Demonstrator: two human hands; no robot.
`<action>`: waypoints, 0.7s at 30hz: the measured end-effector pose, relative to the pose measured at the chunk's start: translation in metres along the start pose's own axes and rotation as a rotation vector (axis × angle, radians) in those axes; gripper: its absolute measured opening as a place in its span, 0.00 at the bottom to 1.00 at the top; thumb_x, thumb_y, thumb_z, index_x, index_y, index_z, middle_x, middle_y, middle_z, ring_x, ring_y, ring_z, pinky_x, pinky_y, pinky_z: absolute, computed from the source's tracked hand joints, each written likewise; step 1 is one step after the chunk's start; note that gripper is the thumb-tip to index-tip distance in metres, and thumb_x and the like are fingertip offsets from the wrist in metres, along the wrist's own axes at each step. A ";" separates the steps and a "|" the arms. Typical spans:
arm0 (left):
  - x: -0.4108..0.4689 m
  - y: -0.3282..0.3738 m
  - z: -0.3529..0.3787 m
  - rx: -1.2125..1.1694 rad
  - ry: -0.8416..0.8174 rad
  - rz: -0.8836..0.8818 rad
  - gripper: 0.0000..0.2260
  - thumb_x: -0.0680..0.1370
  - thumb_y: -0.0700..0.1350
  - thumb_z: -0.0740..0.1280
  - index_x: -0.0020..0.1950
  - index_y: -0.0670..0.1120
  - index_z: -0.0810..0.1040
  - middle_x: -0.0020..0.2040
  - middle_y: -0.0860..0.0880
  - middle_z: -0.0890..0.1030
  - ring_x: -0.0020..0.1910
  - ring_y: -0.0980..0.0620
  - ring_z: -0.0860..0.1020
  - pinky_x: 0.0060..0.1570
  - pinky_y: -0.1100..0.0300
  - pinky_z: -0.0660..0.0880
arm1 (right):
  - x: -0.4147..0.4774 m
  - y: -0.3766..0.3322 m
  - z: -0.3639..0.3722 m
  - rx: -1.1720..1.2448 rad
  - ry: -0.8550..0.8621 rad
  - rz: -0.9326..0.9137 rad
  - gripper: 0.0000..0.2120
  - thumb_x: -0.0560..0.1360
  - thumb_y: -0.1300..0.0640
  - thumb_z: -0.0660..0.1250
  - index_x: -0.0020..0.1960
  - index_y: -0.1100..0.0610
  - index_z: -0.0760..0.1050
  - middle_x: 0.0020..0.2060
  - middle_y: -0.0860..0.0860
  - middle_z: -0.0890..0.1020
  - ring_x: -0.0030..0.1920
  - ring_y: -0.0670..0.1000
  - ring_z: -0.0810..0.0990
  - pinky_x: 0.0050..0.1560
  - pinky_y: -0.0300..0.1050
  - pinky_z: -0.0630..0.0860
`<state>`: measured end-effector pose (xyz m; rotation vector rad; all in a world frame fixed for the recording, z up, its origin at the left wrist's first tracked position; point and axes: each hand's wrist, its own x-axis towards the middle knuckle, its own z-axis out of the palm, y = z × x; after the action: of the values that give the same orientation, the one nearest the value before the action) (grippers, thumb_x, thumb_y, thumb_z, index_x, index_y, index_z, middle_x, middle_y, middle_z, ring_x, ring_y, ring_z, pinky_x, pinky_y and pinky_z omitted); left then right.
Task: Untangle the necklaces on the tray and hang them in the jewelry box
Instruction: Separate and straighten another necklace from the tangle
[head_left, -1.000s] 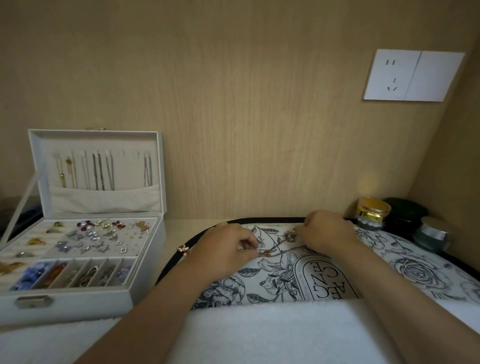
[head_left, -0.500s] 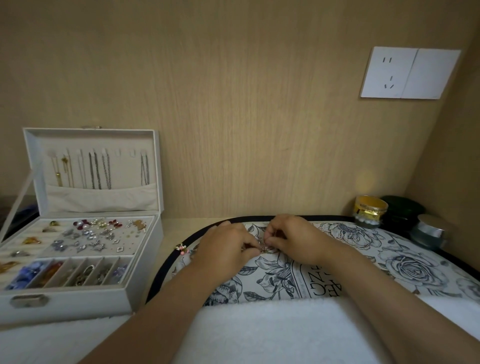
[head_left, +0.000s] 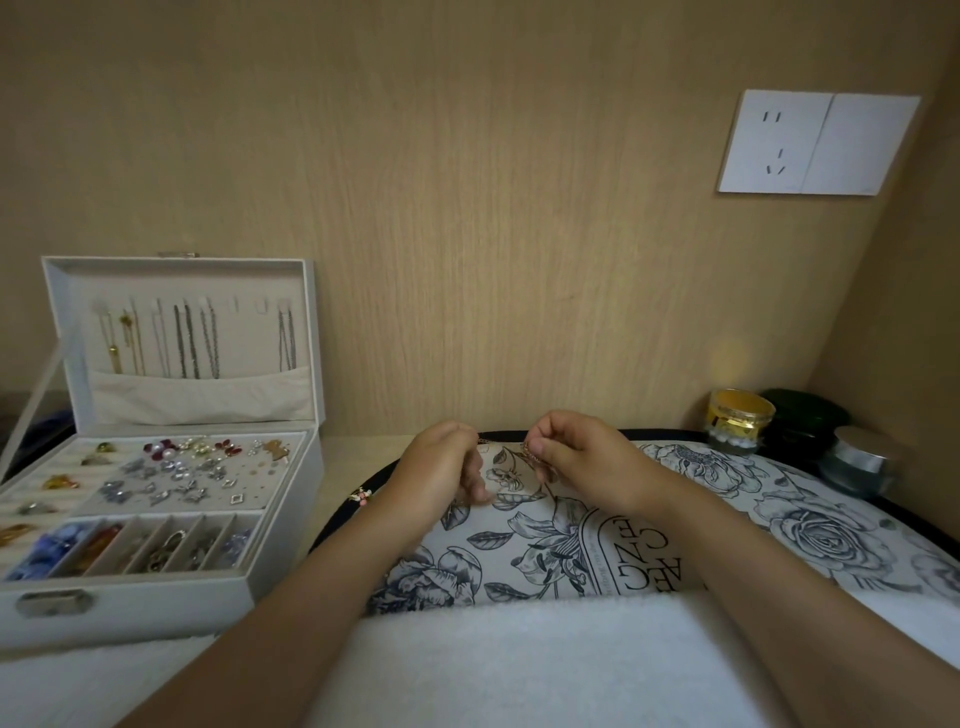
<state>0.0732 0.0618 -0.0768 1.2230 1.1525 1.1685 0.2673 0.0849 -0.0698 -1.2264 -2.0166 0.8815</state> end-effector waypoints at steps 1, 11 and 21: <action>0.000 0.001 0.001 -0.047 -0.021 -0.034 0.10 0.82 0.39 0.57 0.40 0.43 0.69 0.29 0.49 0.68 0.25 0.50 0.67 0.32 0.48 0.81 | 0.000 -0.001 0.001 0.009 0.004 0.003 0.06 0.84 0.56 0.60 0.49 0.54 0.75 0.33 0.46 0.83 0.33 0.49 0.72 0.36 0.45 0.71; 0.000 0.001 -0.013 0.679 0.135 0.321 0.11 0.85 0.48 0.54 0.48 0.44 0.70 0.37 0.48 0.75 0.34 0.53 0.71 0.36 0.56 0.68 | -0.002 -0.003 0.005 -0.070 0.011 0.035 0.09 0.84 0.56 0.59 0.46 0.51 0.73 0.34 0.43 0.79 0.28 0.38 0.72 0.31 0.33 0.69; 0.006 -0.001 -0.028 0.940 0.268 0.418 0.06 0.84 0.50 0.57 0.51 0.50 0.71 0.32 0.53 0.75 0.29 0.54 0.72 0.33 0.54 0.71 | 0.004 0.002 0.003 -0.136 0.157 -0.021 0.05 0.81 0.57 0.65 0.47 0.50 0.78 0.37 0.46 0.82 0.36 0.39 0.78 0.43 0.34 0.75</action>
<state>0.0460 0.0696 -0.0785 2.1371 1.8078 1.1292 0.2646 0.0883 -0.0731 -1.3033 -1.9857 0.6259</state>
